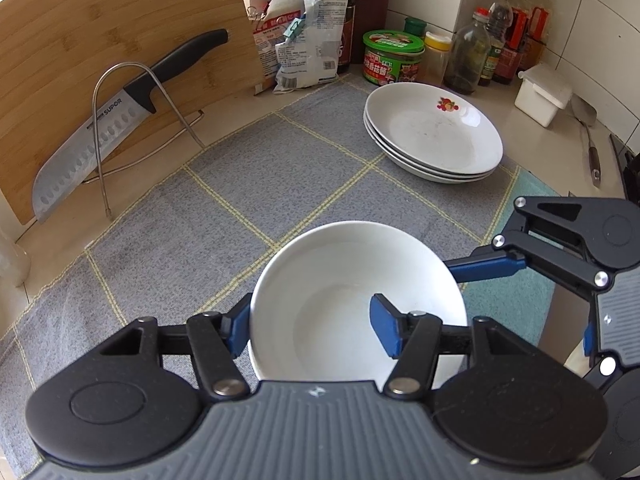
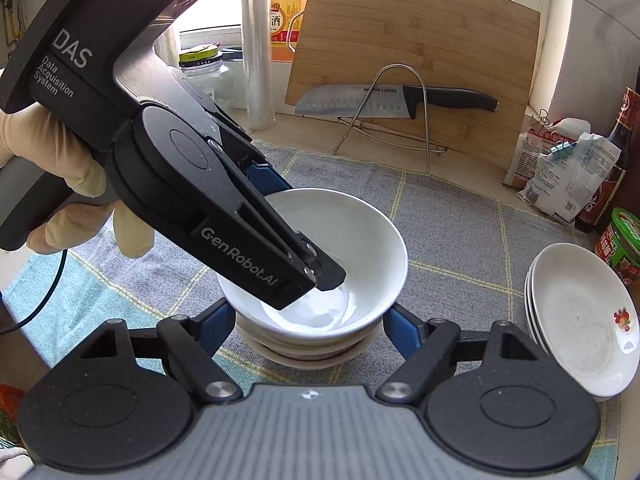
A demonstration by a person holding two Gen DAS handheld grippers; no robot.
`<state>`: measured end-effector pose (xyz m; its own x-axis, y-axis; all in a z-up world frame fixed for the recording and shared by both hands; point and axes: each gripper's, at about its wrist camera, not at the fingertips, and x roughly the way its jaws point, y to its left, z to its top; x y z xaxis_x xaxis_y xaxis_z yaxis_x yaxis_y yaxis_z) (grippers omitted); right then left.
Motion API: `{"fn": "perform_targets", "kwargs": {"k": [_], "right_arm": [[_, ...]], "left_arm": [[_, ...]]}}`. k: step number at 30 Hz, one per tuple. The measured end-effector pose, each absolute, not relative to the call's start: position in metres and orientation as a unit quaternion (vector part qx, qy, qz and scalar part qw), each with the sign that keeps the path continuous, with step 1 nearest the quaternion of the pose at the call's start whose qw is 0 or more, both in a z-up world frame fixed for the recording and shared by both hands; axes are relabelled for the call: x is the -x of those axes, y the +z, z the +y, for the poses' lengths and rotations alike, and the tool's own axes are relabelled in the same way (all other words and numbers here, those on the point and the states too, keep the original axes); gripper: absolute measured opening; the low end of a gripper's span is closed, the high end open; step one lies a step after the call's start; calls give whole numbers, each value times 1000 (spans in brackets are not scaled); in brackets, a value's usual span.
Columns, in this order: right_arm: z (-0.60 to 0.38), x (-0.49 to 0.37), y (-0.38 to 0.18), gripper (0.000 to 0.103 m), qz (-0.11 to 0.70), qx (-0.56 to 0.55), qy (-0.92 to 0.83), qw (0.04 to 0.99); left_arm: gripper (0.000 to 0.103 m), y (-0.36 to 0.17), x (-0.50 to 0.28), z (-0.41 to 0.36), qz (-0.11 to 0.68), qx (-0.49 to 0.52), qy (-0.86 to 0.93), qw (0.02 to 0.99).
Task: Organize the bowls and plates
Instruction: 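Lower the white bowl onto the nested bowls and open the left tool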
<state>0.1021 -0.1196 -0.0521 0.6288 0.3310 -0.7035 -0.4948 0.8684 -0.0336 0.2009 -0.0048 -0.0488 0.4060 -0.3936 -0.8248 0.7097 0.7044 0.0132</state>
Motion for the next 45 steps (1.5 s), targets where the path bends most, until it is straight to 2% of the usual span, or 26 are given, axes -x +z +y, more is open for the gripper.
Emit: {"fn": "perform_targets", "kwargs": {"k": [12, 15, 16, 27, 35, 37, 41, 43, 45], "right_arm": [[-118, -101, -54, 86, 365, 108, 231, 895], [-118, -97, -51, 101, 348, 106, 239, 900], [-117, -95, -49, 103, 340, 107, 242, 902], [-112, -90, -43, 103, 321, 102, 262, 904], [-110, -90, -48, 103, 331, 108, 267, 899], [-112, -89, -45, 103, 326, 109, 268, 900], [-123, -90, -43, 103, 322, 111, 270, 901], [-130, -92, -45, 103, 327, 110, 274, 898], [-136, -93, -49, 103, 331, 112, 280, 894]], "left_arm": [[62, -49, -202, -3, 420, -180, -338, 823], [63, -47, -204, 0, 418, -174, -337, 825], [63, -46, -204, 2, 417, -172, -338, 826], [74, -37, -198, 13, 398, -168, -333, 838], [77, -31, -194, 30, 385, -141, -318, 855], [82, -28, -191, 35, 376, -130, -313, 863], [85, -22, -180, 44, 358, -108, -308, 875], [92, -19, -172, 49, 347, -101, -302, 882], [93, -18, -164, 52, 342, -93, -296, 887]]}}
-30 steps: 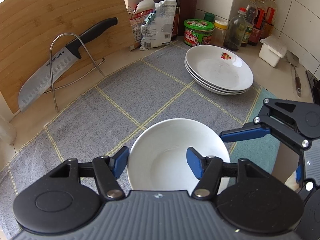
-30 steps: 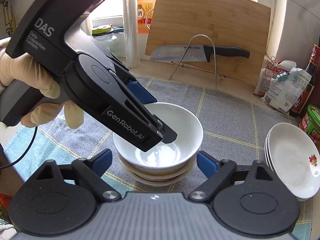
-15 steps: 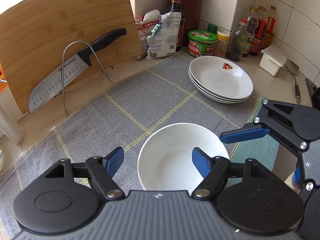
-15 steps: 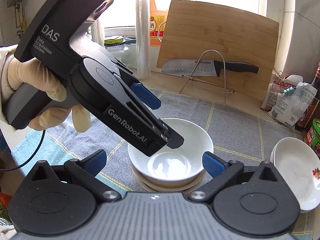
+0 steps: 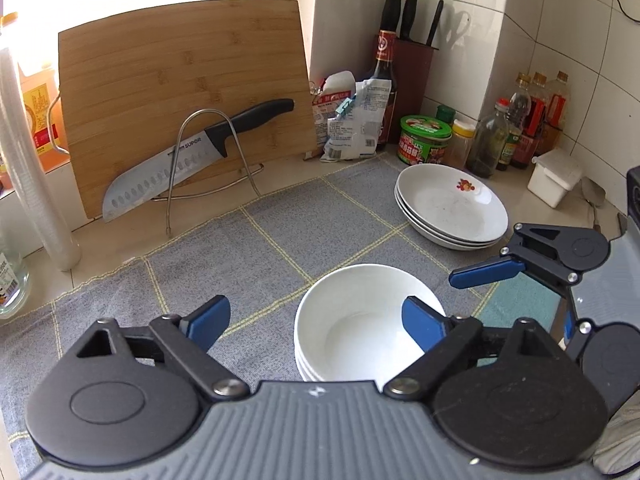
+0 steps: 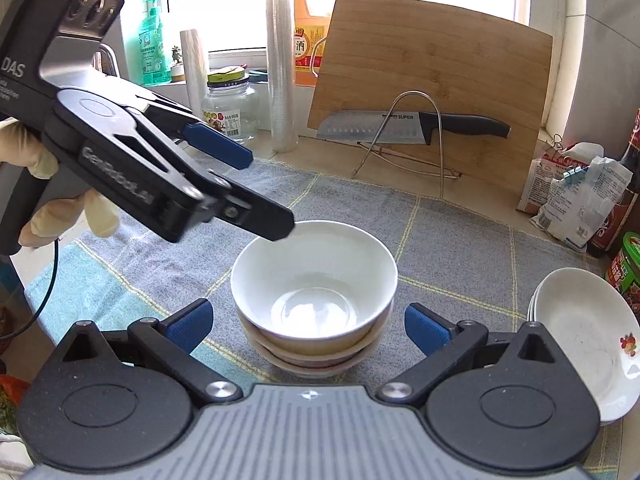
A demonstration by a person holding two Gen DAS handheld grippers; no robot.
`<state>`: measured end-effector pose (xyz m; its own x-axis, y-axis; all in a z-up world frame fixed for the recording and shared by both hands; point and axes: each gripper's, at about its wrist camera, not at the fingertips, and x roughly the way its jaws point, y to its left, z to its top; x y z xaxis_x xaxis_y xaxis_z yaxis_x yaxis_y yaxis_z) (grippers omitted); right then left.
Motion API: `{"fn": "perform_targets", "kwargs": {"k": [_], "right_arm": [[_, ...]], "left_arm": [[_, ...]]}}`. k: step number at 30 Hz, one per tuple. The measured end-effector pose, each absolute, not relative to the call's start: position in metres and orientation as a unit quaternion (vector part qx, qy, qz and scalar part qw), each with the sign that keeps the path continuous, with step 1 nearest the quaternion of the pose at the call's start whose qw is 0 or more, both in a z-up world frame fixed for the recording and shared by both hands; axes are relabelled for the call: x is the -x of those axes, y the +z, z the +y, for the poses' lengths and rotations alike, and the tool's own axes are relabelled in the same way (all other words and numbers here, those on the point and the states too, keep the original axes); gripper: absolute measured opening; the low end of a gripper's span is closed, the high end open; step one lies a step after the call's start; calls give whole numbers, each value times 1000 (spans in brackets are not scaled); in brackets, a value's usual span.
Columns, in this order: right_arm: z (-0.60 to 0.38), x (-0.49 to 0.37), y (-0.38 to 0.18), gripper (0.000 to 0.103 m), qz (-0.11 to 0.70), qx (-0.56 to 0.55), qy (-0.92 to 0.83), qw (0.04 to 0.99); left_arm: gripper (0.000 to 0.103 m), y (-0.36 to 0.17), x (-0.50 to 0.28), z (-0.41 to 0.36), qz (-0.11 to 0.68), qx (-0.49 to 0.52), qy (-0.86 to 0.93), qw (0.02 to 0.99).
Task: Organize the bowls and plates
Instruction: 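Lower the white bowl onto the nested bowls and open the left tool, then bring both tools to opposite sides of the three-bowl stack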
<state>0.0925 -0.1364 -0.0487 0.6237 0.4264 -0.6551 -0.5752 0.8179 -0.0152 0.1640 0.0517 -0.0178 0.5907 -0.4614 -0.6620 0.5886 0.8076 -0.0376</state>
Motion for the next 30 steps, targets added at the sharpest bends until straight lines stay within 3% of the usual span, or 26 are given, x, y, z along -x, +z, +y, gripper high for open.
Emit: {"fn": "perform_targets", "kwargs": {"k": [13, 30], "right_arm": [[-163, -118, -106, 103, 398, 150, 308, 851], [-167, -128, -132, 103, 416, 189, 312, 833]], "left_arm": [[97, -46, -120, 47, 383, -56, -229, 893], [96, -129, -142, 17, 460, -129, -247, 843]]}}
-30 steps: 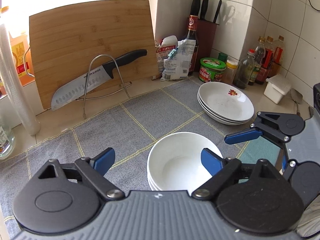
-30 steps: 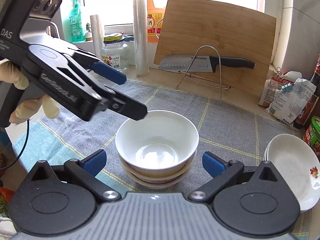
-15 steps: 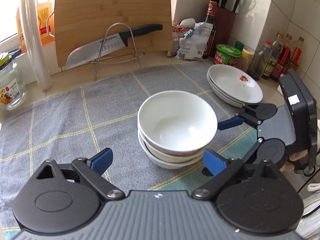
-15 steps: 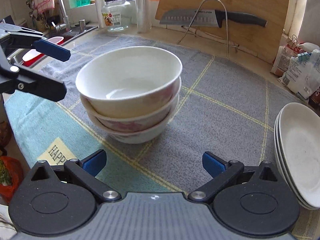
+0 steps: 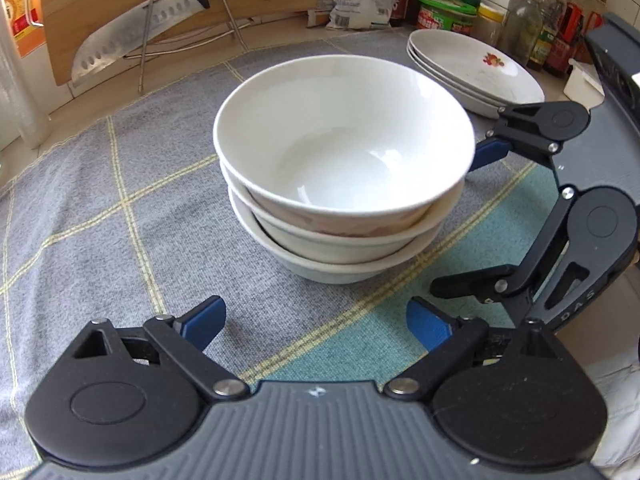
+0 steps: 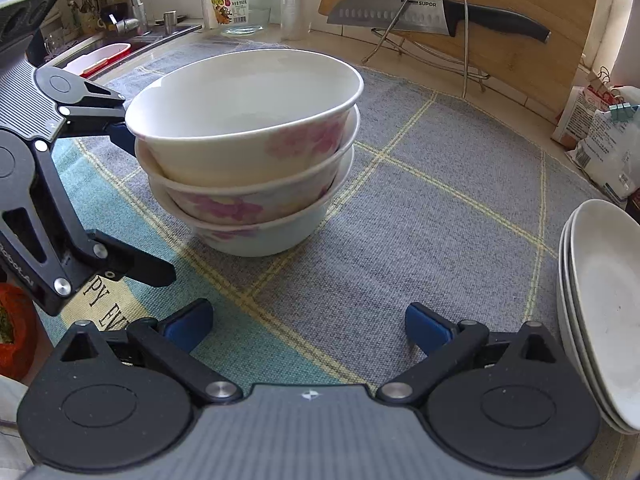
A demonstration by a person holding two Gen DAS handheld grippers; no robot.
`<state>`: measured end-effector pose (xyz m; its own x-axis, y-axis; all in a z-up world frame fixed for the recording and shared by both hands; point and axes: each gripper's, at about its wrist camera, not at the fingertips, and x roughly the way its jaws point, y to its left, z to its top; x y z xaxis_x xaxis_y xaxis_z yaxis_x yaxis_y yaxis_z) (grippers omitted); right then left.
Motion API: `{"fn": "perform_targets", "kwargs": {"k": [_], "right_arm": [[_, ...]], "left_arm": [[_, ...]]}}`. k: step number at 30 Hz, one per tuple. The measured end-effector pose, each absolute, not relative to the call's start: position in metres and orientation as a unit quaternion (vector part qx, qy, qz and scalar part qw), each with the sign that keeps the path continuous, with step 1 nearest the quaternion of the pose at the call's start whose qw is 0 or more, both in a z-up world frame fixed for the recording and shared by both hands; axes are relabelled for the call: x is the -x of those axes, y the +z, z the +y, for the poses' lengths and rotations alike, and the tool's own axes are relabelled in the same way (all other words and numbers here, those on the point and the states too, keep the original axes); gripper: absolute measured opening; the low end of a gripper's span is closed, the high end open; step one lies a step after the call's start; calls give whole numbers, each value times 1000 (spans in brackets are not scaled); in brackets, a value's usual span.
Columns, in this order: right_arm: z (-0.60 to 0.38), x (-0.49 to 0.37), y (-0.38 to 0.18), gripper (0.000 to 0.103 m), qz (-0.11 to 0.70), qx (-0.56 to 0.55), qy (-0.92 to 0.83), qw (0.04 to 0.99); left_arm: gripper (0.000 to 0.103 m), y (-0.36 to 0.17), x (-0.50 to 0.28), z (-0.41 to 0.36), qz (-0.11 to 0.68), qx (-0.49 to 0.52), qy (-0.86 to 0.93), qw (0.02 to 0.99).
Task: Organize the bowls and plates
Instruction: 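Bring both tools to opposite sides of the three-bowl stack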
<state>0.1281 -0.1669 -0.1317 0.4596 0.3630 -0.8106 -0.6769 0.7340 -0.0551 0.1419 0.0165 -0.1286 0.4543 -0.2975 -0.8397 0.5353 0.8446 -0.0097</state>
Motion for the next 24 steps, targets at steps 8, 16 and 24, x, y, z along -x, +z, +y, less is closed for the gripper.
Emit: {"fn": "perform_targets", "kwargs": {"k": [8, 16, 24], "right_arm": [[-167, -128, -133, 103, 416, 187, 307, 835], [-167, -129, -133, 103, 418, 183, 301, 837], [-158, -136, -130, 103, 424, 190, 302, 832]], "left_arm": [[103, -136, -146, 11, 432, -178, -291, 835], [103, -140, -150, 14, 394, -181, -325, 841], [102, -138, -160, 21, 382, -204, -376, 819]]}}
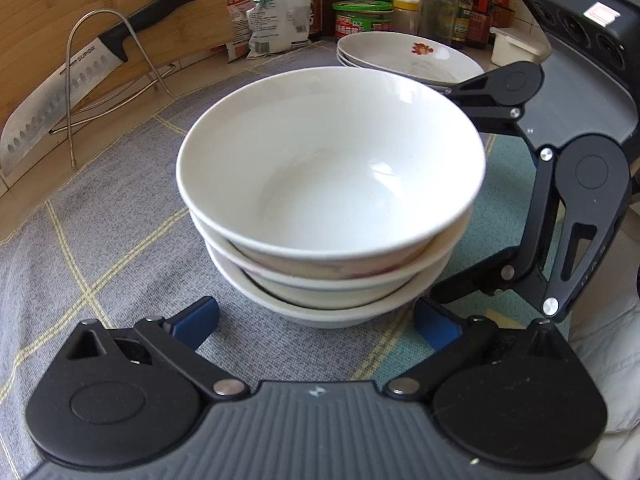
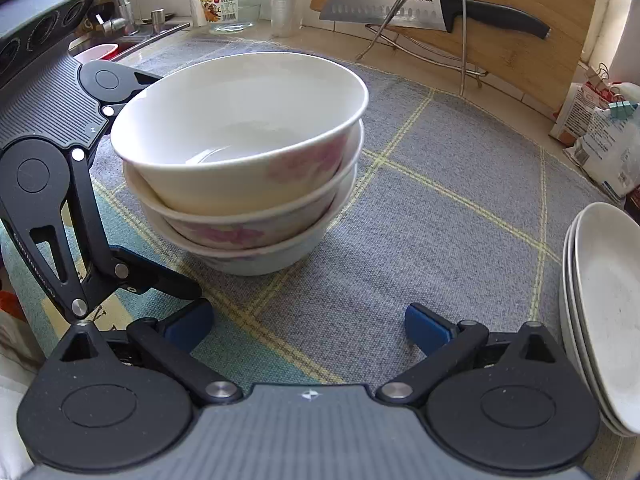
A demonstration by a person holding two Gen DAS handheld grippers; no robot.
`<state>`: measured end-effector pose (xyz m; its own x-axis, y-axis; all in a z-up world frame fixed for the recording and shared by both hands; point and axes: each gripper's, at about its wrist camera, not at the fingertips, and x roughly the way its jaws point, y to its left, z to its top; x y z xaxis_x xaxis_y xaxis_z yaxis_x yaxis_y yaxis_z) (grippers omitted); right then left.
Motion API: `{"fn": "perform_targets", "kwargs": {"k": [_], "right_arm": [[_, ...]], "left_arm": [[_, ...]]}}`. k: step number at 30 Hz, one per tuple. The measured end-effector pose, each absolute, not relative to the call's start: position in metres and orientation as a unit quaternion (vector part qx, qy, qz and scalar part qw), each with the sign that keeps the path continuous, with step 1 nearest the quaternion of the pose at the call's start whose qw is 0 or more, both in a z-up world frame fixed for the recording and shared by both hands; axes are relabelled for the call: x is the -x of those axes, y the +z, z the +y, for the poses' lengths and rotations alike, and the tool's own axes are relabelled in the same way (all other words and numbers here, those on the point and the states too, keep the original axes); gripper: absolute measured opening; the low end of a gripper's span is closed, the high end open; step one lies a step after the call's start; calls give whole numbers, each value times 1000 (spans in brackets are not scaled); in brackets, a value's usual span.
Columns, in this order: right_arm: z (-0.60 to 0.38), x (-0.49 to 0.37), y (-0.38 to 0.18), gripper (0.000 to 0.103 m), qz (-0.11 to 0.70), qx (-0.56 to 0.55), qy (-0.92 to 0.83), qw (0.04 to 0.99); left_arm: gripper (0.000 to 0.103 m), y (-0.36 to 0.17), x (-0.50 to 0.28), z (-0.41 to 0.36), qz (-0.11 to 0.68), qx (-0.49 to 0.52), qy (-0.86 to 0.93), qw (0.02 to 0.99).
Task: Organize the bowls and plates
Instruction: 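Bring both tools to opposite sides of the three-bowl stack, then close the left tool on the bowl stack while the right tool grips its other side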
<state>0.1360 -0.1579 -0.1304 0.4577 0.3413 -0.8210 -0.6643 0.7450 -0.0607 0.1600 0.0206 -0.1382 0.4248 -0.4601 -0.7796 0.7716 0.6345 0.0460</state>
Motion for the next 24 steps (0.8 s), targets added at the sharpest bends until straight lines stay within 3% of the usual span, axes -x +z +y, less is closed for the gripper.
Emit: {"fn": "perform_targets", "kwargs": {"k": [11, 15, 24], "right_arm": [[-144, -142, -119, 102, 403, 210, 340, 823], [-137, -145, -114, 97, 394, 246, 368, 806], [-130, -154, -110, 88, 395, 282, 414, 770]], "left_arm": [[100, -125, -179, 39, 350, -228, -475, 774], [91, -123, -183, 39, 339, -244, -511, 752], [90, -127, -193, 35, 350, -234, -546, 724]]}}
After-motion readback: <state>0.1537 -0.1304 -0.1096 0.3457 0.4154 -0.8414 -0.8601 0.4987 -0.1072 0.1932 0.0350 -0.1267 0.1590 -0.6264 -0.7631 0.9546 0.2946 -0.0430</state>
